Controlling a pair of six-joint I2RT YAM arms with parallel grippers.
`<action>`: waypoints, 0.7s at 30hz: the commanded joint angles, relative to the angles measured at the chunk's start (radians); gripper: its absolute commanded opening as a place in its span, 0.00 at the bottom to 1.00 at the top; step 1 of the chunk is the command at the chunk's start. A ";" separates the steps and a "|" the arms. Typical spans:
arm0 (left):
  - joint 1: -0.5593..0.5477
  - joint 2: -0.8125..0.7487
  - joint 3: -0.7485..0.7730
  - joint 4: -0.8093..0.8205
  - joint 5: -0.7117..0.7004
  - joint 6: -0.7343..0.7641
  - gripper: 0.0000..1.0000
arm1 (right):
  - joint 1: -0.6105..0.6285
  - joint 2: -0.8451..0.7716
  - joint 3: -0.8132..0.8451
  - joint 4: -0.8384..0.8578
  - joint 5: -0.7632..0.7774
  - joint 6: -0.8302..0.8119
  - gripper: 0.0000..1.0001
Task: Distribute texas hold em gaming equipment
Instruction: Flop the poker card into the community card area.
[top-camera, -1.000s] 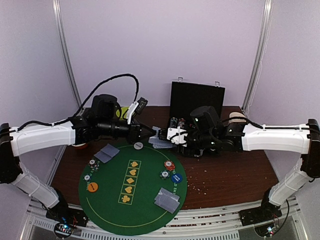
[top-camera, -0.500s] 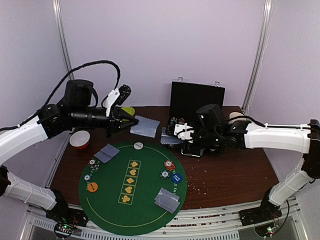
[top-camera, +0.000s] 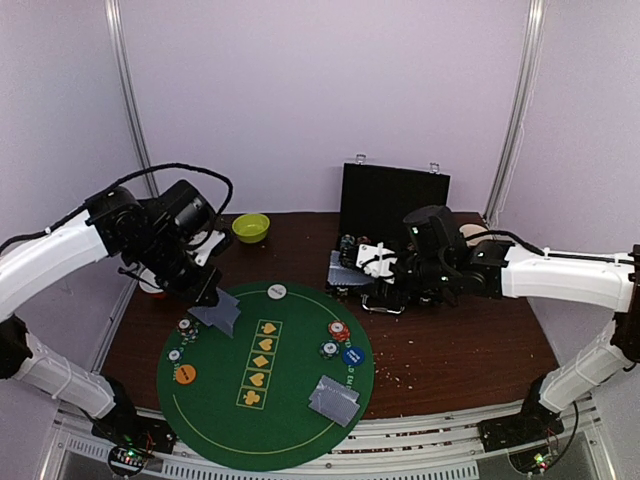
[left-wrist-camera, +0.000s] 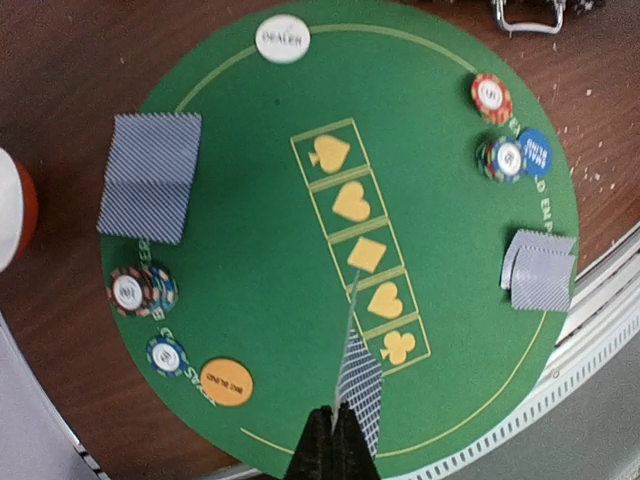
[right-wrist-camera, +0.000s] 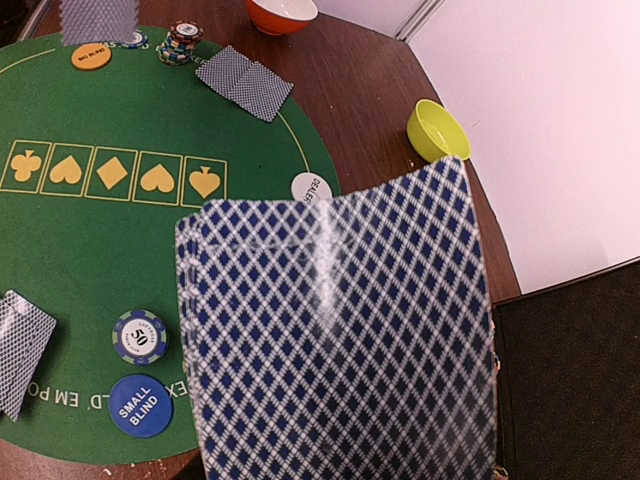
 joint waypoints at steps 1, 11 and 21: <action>-0.127 0.024 -0.075 -0.139 0.005 -0.216 0.00 | -0.005 -0.012 0.003 0.006 -0.008 0.001 0.47; -0.276 0.187 -0.141 -0.140 -0.088 -0.341 0.00 | -0.006 -0.050 -0.035 0.025 -0.035 0.022 0.47; -0.353 0.375 -0.181 -0.139 -0.137 -0.335 0.00 | -0.006 -0.056 -0.030 0.007 -0.039 0.027 0.48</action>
